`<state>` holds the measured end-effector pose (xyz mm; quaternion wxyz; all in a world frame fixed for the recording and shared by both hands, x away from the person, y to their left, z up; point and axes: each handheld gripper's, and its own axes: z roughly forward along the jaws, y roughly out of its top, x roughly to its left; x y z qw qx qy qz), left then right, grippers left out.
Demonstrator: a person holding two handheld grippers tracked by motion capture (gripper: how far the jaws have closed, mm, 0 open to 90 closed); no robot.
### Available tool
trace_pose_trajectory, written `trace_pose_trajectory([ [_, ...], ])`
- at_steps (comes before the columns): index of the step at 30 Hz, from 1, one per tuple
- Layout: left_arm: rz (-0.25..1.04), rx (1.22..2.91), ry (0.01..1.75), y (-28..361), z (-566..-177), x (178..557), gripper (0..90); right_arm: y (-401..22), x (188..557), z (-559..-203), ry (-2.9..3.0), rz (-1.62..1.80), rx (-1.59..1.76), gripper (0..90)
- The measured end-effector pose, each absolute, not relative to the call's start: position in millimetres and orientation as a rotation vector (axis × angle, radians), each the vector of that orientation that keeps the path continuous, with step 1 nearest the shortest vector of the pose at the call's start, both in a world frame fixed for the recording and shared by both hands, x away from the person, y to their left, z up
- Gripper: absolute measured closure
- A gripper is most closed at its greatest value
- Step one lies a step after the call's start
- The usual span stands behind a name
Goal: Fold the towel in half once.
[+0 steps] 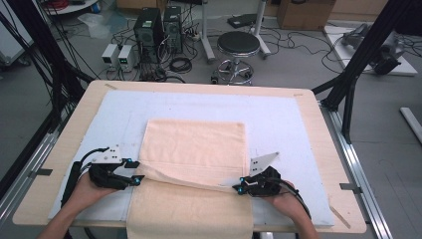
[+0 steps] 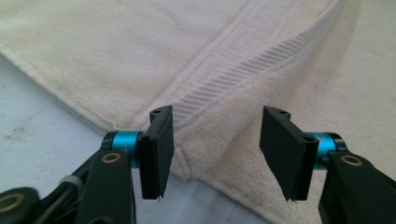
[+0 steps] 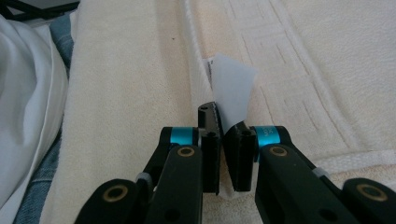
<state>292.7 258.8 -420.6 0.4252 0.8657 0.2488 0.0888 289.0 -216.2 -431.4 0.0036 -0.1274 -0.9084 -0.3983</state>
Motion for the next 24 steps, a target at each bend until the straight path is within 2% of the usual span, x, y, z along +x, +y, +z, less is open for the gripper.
trace_pose_trajectory([
  [5, 0.205, 2.171, 0.642, 257, -424, 298, 35.8, -217, 289, -435, -2.825, -1.258, -0.423, 85.1],
  [16, 0.182, 2.165, 0.671, 258, -425, 304, 34.1, -220, 292, -436, -2.785, -1.288, -0.455, 84.5],
  [17, 0.176, 2.175, 0.659, 256, -426, 303, 36.1, -220, 293, -436, -2.787, -1.289, -0.455, 84.5],
  [19, 0.162, 2.203, 0.625, 252, -428, 301, 48.2, -220, 293, -436, -2.786, -1.281, -0.458, 84.5],
  [20, 0.156, 2.219, 0.588, 250, -428, 299, 58.0, -220, 293, -436, -2.786, -1.282, -0.459, 84.7],
  [21, 0.154, 2.226, 0.567, 249, -428, 297, 73.9, -220, 293, -436, -2.78, -1.282, -0.459, 85.8],
  [23, 0.154, 2.228, 0.543, 247, -426, 292, 81.1, -220, 291, -435, -2.773, -1.281, -0.459, 87.2],
  [24, 0.156, 2.234, 0.531, 247, -425, 290, 81.9, -220, 290, -434, -2.77, -1.286, -0.454, 87.5],
])
